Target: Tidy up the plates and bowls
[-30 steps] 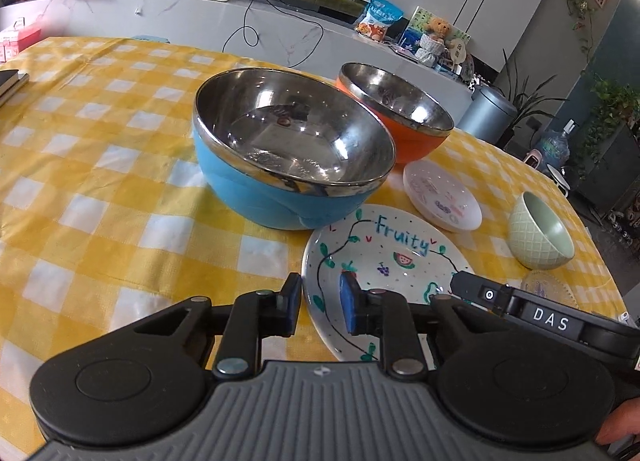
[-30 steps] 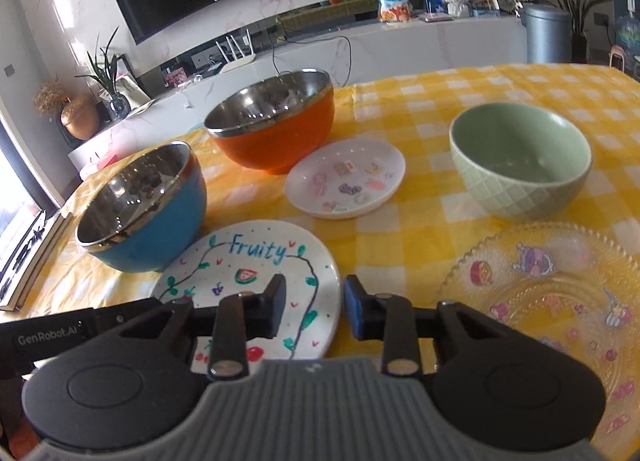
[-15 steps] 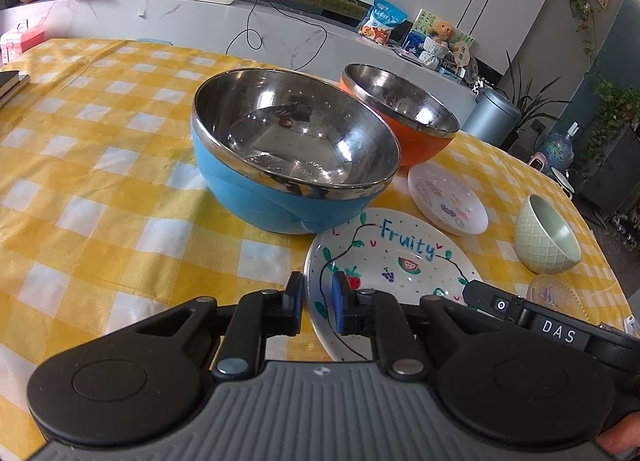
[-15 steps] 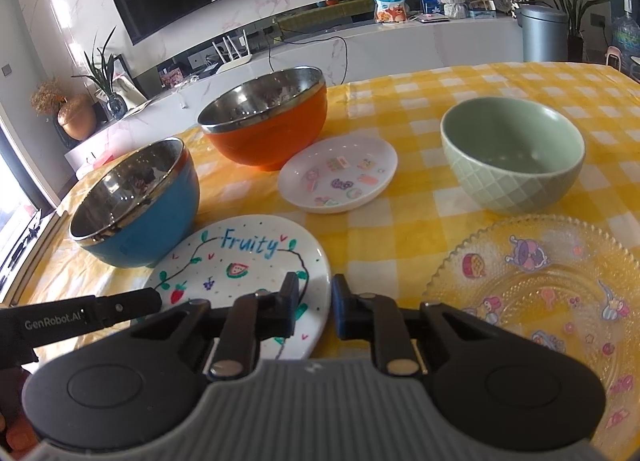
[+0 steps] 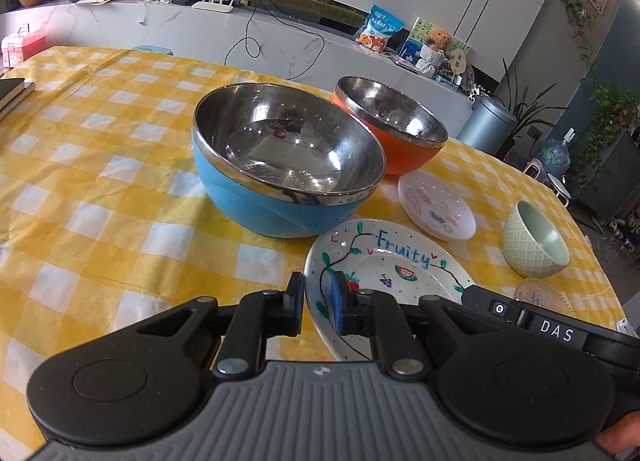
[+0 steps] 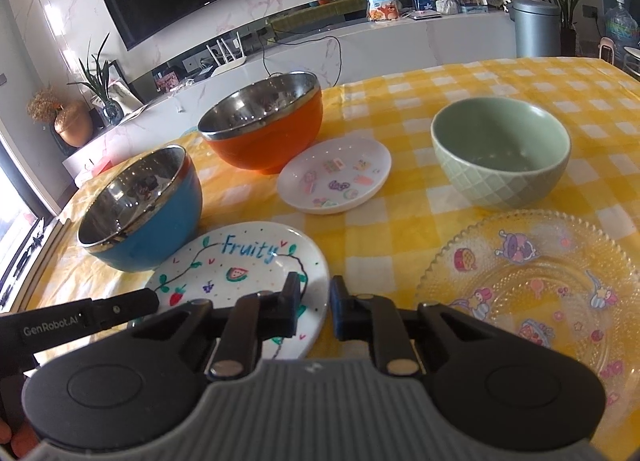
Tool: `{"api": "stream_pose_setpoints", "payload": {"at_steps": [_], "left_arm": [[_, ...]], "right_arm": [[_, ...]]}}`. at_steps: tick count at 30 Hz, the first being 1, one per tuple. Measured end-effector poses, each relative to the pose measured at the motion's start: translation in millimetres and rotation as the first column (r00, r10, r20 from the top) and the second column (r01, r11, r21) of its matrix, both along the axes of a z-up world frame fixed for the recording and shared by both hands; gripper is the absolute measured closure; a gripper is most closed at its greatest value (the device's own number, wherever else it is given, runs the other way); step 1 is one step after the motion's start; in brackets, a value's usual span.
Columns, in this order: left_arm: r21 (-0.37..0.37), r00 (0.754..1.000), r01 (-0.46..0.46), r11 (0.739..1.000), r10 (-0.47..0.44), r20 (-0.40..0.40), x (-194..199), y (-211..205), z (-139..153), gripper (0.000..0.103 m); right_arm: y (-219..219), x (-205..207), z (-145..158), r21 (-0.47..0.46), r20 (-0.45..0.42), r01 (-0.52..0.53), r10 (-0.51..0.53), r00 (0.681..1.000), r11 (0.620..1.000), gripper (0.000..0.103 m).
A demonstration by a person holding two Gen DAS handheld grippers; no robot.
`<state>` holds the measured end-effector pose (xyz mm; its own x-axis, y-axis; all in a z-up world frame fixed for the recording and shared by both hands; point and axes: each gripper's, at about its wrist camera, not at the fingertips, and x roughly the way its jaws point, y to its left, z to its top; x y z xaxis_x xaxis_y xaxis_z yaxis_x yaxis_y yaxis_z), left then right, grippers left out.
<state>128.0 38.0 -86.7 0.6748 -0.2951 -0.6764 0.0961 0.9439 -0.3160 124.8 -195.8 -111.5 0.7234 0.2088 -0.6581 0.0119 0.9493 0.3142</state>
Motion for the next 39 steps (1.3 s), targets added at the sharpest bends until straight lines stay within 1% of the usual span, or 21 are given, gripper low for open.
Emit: {"api": "stream_pose_setpoints", "payload": {"at_steps": [6, 11, 14, 19, 25, 31, 34, 39], "left_arm": [[0.031, 1.000, 0.004, 1.000, -0.005, 0.020, -14, 0, 7, 0.088], [0.030, 1.000, -0.007, 1.000, 0.006, 0.020, -28, 6, 11, 0.088], [0.041, 0.999, -0.012, 0.999, 0.010, 0.030, -37, 10, 16, 0.088], [0.047, 0.998, -0.037, 0.998, 0.034, 0.045, -52, 20, 26, 0.088], [0.059, 0.996, -0.079, 0.995, 0.077, 0.042, -70, 33, 34, 0.088], [0.073, 0.992, -0.128, 0.989, 0.127, 0.022, -87, 51, 34, 0.088], [0.057, 0.987, -0.159, 0.986, 0.159, 0.002, -92, 61, 31, 0.088], [0.070, 0.982, -0.187, 0.980, 0.187, -0.002, -94, 71, 25, 0.088]], "right_arm": [[1, -9, 6, 0.002, 0.005, -0.011, 0.011, 1.000, 1.000, 0.089], [5, -22, 8, 0.011, 0.000, -0.029, 0.029, 1.000, 1.000, 0.090], [7, -31, 10, 0.025, -0.002, -0.042, 0.042, 0.999, 0.999, 0.090], [16, -48, 17, 0.034, 0.014, -0.072, 0.072, 0.997, 0.997, 0.090], [30, -64, 20, 0.048, 0.028, -0.114, 0.113, 0.993, 0.992, 0.090], [48, -78, 21, 0.059, 0.040, -0.165, 0.163, 0.986, 0.985, 0.090], [59, -83, 21, 0.060, 0.045, -0.189, 0.186, 0.981, 0.980, 0.090], [72, -86, 15, 0.057, 0.035, -0.217, 0.215, 0.976, 0.975, 0.090]]}}
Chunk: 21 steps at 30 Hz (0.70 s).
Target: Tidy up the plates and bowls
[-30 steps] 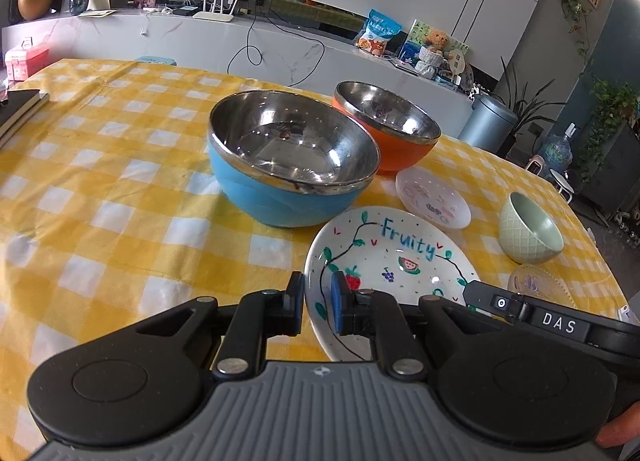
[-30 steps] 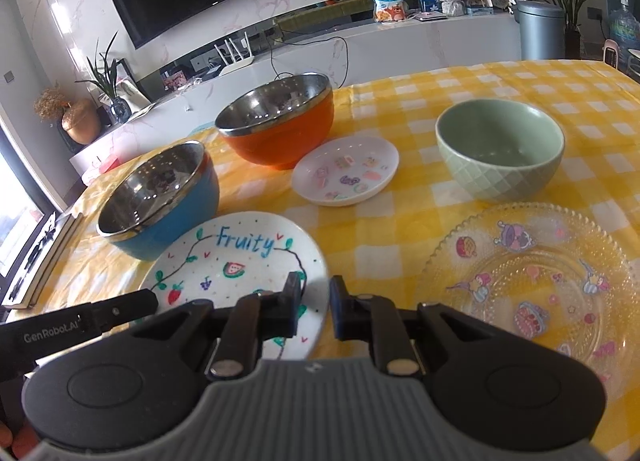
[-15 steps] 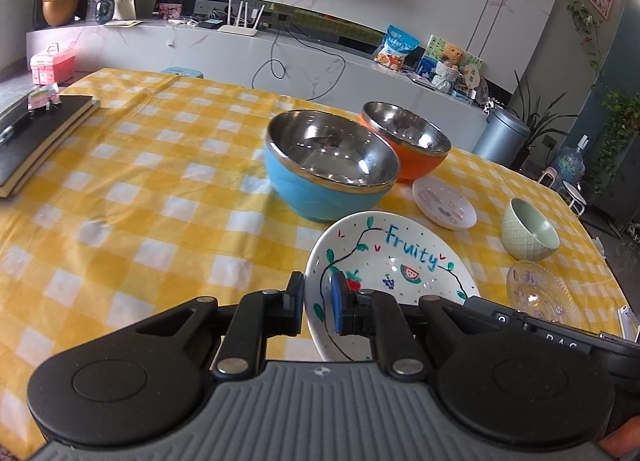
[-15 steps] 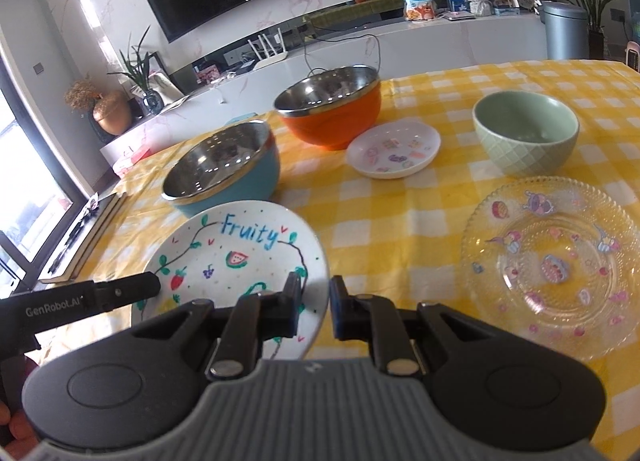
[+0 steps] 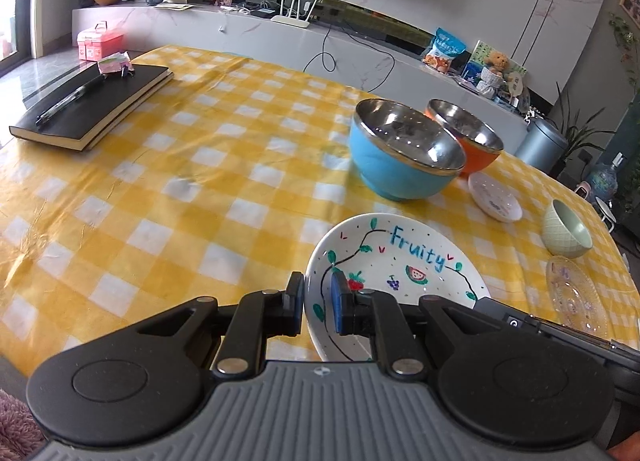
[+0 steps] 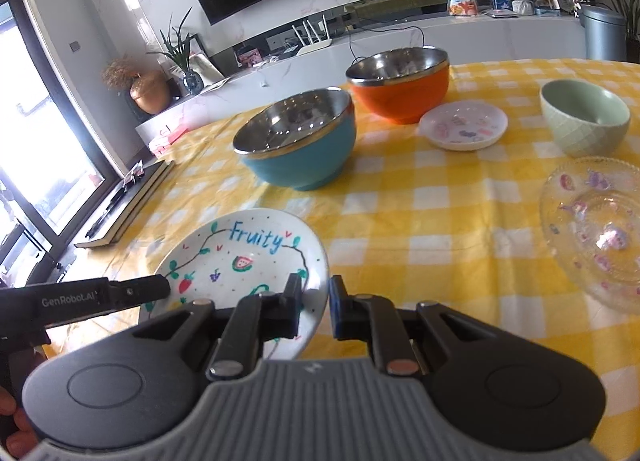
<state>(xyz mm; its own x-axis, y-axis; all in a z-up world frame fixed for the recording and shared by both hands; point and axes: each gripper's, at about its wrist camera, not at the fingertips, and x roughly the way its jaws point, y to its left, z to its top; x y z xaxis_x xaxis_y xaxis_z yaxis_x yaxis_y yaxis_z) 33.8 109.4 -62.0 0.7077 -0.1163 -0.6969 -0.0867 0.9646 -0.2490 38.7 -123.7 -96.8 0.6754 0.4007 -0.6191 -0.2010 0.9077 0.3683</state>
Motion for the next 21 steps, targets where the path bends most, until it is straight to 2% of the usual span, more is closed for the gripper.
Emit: {"api": "stream_pose_setpoints", "payload": {"at_steps": [21], "left_arm": [[0.041, 1.000, -0.020, 0.999, 0.020, -0.019, 9, 2, -19, 0.087]], "right_arm": [[12, 12, -13, -0.023, -0.031, -0.008, 0.007, 0.999, 1.000, 0.090]]}}
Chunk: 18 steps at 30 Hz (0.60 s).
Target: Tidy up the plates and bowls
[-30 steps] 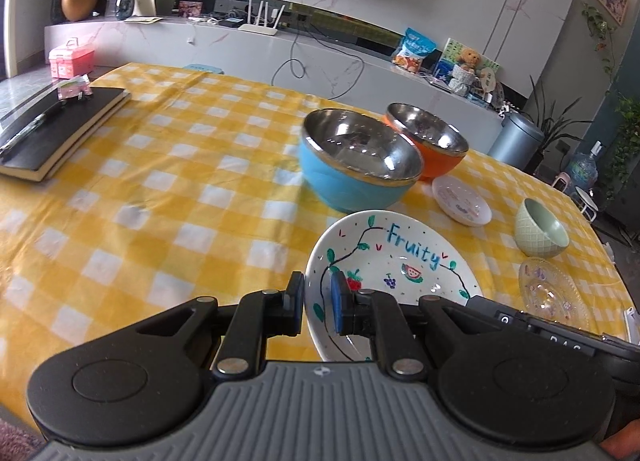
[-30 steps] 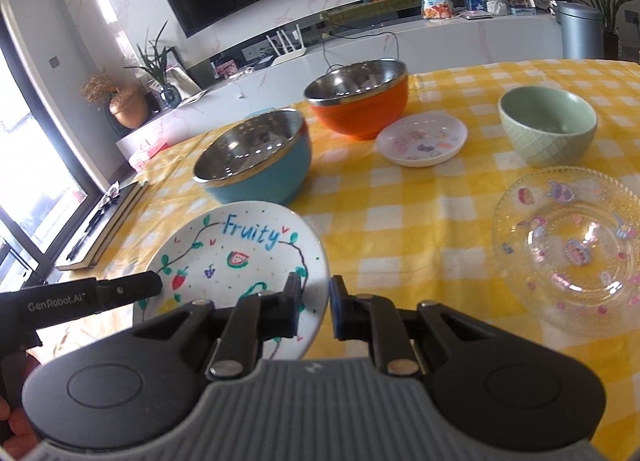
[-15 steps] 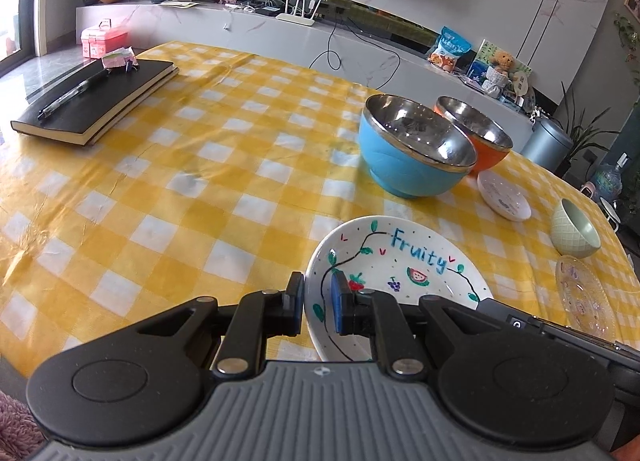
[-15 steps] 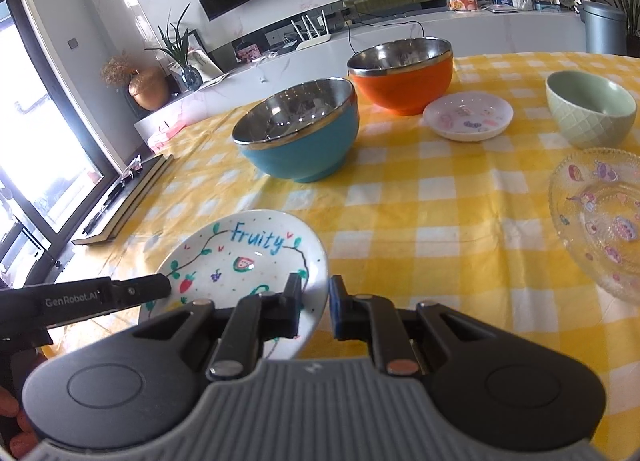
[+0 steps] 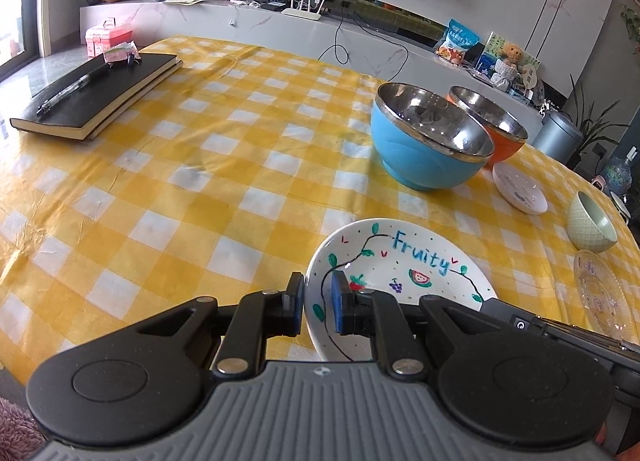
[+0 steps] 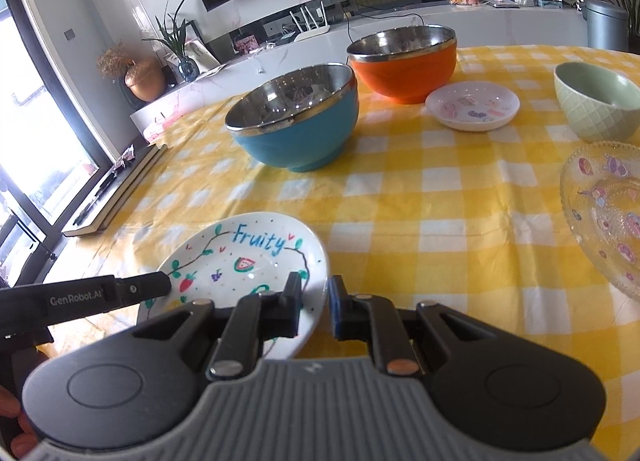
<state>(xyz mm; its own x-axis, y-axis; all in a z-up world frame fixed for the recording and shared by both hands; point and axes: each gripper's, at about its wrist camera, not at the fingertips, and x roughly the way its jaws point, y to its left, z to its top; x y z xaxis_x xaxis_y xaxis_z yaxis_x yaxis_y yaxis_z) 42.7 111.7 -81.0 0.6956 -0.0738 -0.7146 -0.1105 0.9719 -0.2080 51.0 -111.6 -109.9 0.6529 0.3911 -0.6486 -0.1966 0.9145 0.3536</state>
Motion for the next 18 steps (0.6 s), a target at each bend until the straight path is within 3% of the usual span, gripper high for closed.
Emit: {"api": "stream_pose_setpoints", "payload": {"at_steps": [18], "left_arm": [[0.017, 1.000, -0.014, 1.000, 0.015, -0.027, 1, -1, -5, 0.085]], "right_arm": [[13, 3, -2, -0.081, 0.027, -0.038, 0.040, 0.999, 0.996, 0.089]]}}
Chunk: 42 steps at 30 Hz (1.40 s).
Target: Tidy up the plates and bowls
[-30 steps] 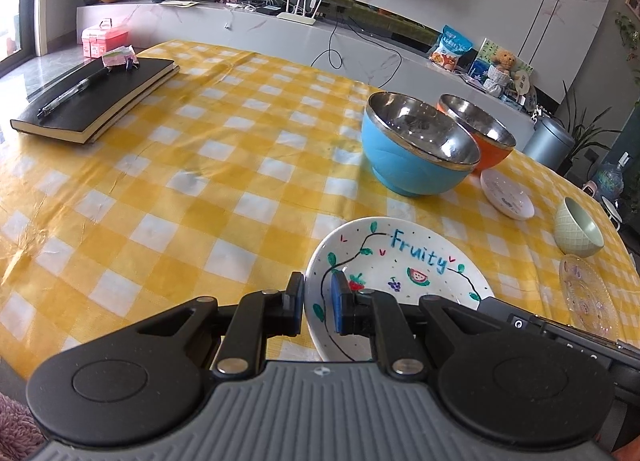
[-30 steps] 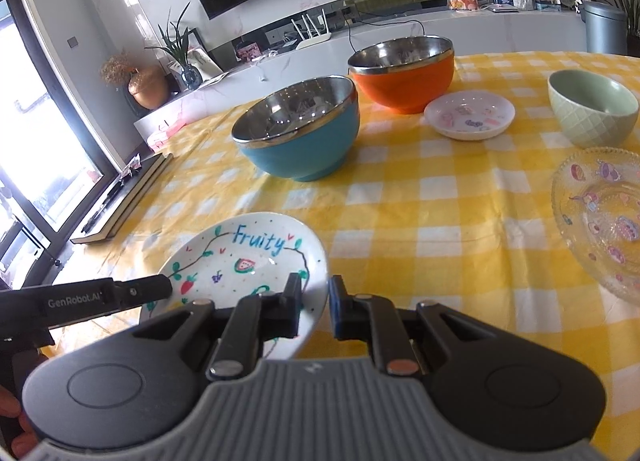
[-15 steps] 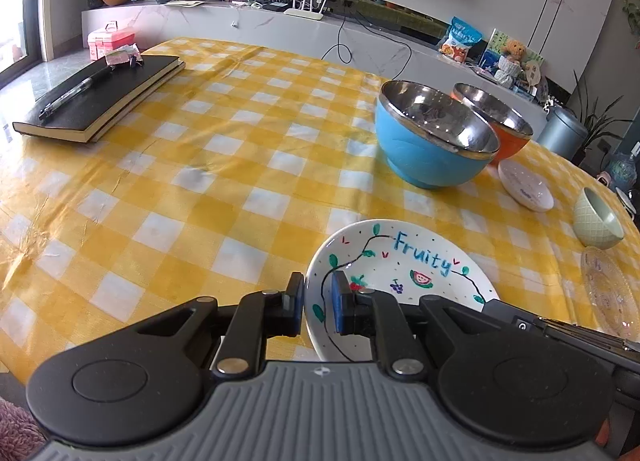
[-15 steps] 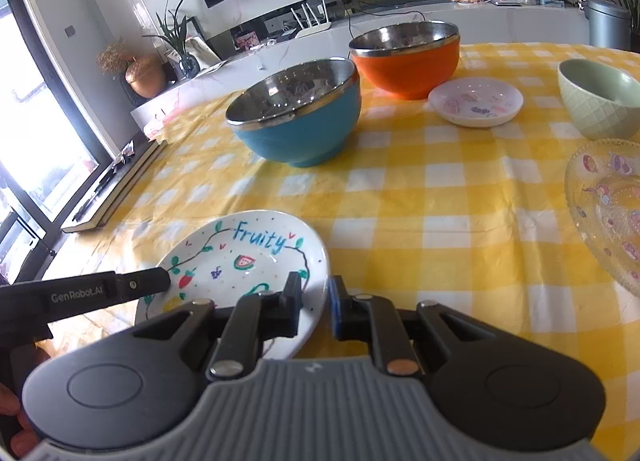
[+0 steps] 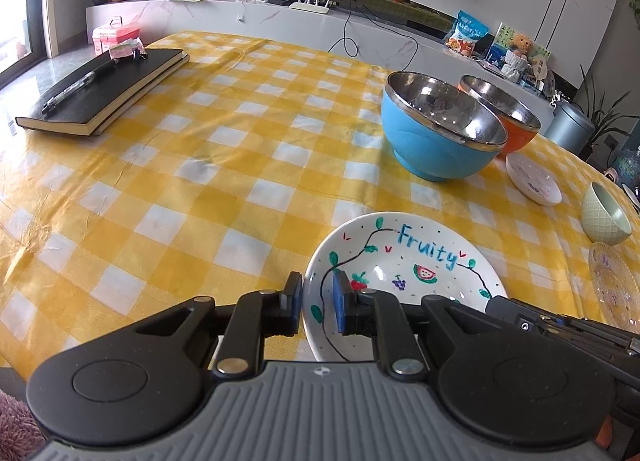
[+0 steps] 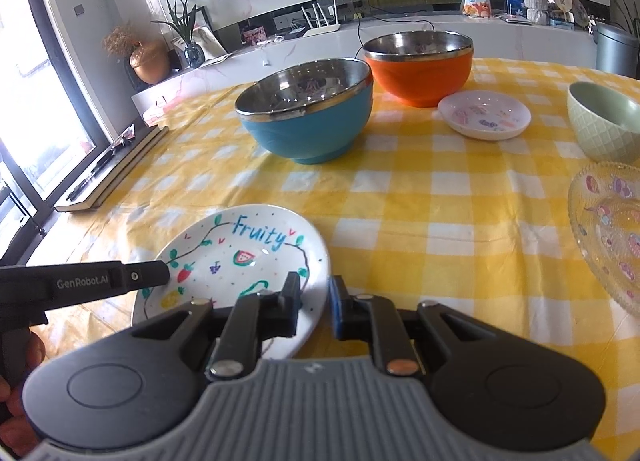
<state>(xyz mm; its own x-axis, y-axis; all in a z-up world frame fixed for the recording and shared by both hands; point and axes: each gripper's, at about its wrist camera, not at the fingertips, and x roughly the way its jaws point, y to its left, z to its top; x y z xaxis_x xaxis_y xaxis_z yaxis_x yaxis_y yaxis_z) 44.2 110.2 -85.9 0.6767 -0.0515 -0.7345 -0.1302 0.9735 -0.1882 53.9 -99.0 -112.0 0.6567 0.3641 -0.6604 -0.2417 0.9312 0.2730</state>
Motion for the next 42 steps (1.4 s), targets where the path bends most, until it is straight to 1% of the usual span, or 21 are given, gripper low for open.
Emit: {"api": "stream_pose_setpoints", "payload": {"at_steps": [3, 4, 5, 8, 10, 12, 13, 14, 16, 17, 21, 23, 26, 29, 31, 35, 37, 39, 42], "left_arm": [[-0.001, 1.000, -0.009, 1.000, 0.009, 0.000, 0, 0, 1, 0.085], [-0.002, 1.000, -0.013, 1.000, 0.013, 0.000, 1, 1, 2, 0.082], [-0.001, 1.000, -0.018, 1.000, 0.018, 0.007, 1, 1, 3, 0.080], [0.017, 0.999, -0.030, 0.999, 0.030, 0.042, -2, 0, 12, 0.076], [0.023, 0.997, -0.021, 1.000, 0.019, 0.076, -4, -4, 19, 0.073], [0.035, 0.994, -0.001, 0.999, -0.003, 0.106, -6, -11, 25, 0.070], [0.040, 0.993, 0.008, 0.999, -0.012, 0.116, -6, -14, 28, 0.069], [0.044, 0.992, 0.019, 0.999, -0.024, 0.121, -7, -18, 30, 0.069], [0.045, 0.991, 0.041, 0.998, -0.046, 0.127, -7, -28, 36, 0.069], [0.043, 0.990, 0.055, 0.998, -0.060, 0.131, -7, -33, 39, 0.069], [0.034, 0.979, 0.122, 0.992, -0.126, 0.159, -8, -58, 51, 0.069], [0.023, 0.974, 0.151, 0.988, -0.153, 0.166, -8, -73, 56, 0.069], [-0.006, 0.968, 0.194, 0.981, -0.191, 0.164, -5, -95, 59, 0.069], [-0.033, 0.956, 0.247, 0.968, -0.238, 0.174, -1, -119, 60, 0.066], [-0.047, 0.948, 0.280, 0.959, -0.269, 0.173, 4, -135, 59, 0.066], [-0.083, 0.937, 0.326, 0.942, -0.310, 0.164, 15, -166, 53, 0.066], [-0.083, 0.931, 0.345, 0.935, -0.329, 0.160, 20, -182, 47, 0.066], [-0.080, 0.923, 0.366, 0.927, -0.352, 0.155, 27, -197, 39, 0.066], [-0.088, 0.919, 0.385, 0.919, -0.373, 0.129, 37, -215, 26, 0.066]], "right_arm": [[0, -1, 0, 0.005, 0.002, -0.007, 0.007, 1.000, 1.000, 0.085], [-1, -1, 1, 0.007, 0.006, -0.008, 0.008, 1.000, 1.000, 0.083], [-1, -2, 3, 0.006, 0.013, -0.009, 0.009, 1.000, 1.000, 0.079], [-3, -6, 10, -0.007, 0.045, -0.004, 0.005, 0.999, 1.000, 0.070], [-6, -8, 15, -0.013, 0.062, 0.002, -0.001, 0.998, 1.000, 0.068], [-10, -10, 21, -0.028, 0.077, 0.006, -0.004, 0.997, 1.000, 0.060], [-12, -11, 24, -0.038, 0.088, 0.007, -0.004, 0.996, 0.999, 0.053], [-15, -13, 28, -0.044, 0.098, 0.010, -0.005, 0.995, 0.999, 0.048], [-22, -15, 35, -0.057, 0.112, 0.020, -0.013, 0.994, 0.998, 0.042], [-25, -16, 37, -0.065, 0.115, 0.026, -0.019, 0.993, 0.998, 0.041], [-48, -18, 50, -0.104, 0.129, 0.066, -0.052, 0.990, 0.992, 0.040], [-63, -19, 55, -0.119, 0.143, 0.104, -0.087, 0.986, 0.987, 0.040], [-86, -18, 60, -0.151, 0.127, 0.164, -0.145, 0.981, 0.975, 0.040], [-114, -18, 63, -0.138, 0.119, 0.228, -0.213, 0.970, 0.964, 0.040], [-131, -16, 65, -0.137, 0.106, 0.262, -0.249, 0.963, 0.955, 0.040], [-166, -13, 63, -0.152, 0.102, 0.347, -0.335, 0.937, 0.926, 0.040], [-182, -11, 59, -0.141, 0.084, 0.387, -0.378, 0.922, 0.911, 0.041], [-198, -9, 52, -0.119, 0.051, 0.421, -0.418, 0.907, 0.899, 0.043], [-208, -7, 43, -0.153, 0.039, 0.447, -0.446, 0.894, 0.881, 0.044]]}}
